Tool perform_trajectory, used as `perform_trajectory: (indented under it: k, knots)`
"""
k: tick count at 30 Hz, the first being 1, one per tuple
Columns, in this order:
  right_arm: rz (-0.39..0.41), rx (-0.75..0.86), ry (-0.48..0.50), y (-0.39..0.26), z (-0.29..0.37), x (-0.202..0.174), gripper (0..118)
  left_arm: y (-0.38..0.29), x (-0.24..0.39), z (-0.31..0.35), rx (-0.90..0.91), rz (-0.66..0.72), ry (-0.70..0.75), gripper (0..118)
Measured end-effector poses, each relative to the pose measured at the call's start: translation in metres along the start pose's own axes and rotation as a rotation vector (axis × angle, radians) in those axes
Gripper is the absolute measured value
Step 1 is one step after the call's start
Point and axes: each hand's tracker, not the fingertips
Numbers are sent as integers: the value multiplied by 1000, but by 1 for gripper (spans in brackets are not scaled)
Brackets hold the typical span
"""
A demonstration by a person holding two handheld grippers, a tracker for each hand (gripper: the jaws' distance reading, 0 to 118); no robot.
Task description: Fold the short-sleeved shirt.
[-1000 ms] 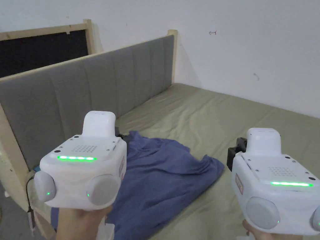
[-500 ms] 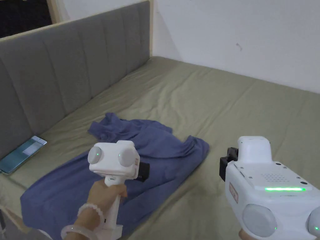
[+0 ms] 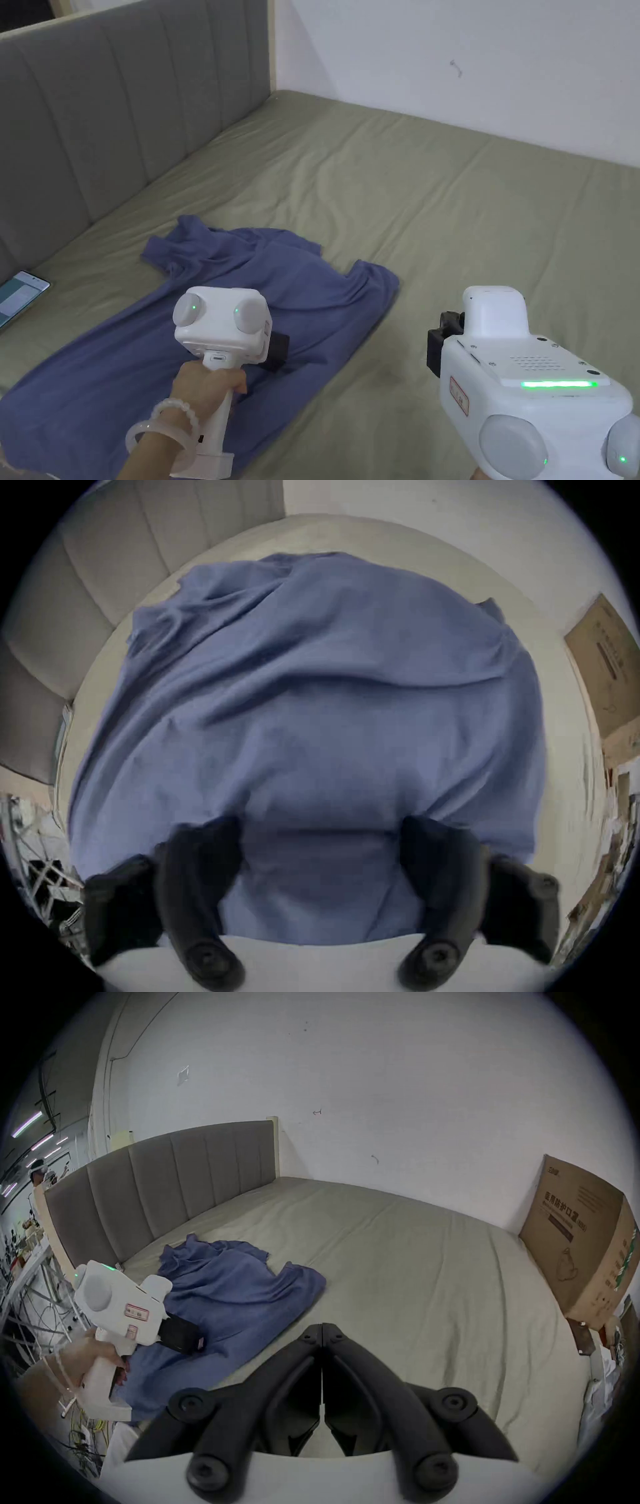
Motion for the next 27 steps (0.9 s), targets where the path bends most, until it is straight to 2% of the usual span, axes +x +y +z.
perform_trajectory:
  k: [3, 4, 5, 6, 10, 15, 21, 27]
  knots:
    - [-13, -12, 3, 0, 0, 2, 0, 6, -12, 3, 12, 28, 10, 51]
    - [-21, -13, 9, -1, 2, 3, 0, 6, -15, 5, 21, 44, 31, 19]
    - [-25, -12, 14, -2, 4, 4, 0, 5, -20, 4, 18, 63, 61, 0]
    - [-25, -12, 16, -3, 6, 5, 0, 6, -26, 3, 8, 102, -3, 0]
    - [-7, -3, 4, -5, 15, 11, 0, 7, -27, 22, 9, 128, -37, 0]
    - [-82, 12, -15, -7, 30, 34, 0, 24, -12, 71, 97, 140, -149, 0]
    - [-171, 69, -95, -10, 65, 80, 0, 41, 68, 121, 194, 23, -251, 0]
    - [-282, 147, -250, -14, 120, 151, 0, 40, 193, 173, 277, -201, -493, 0]
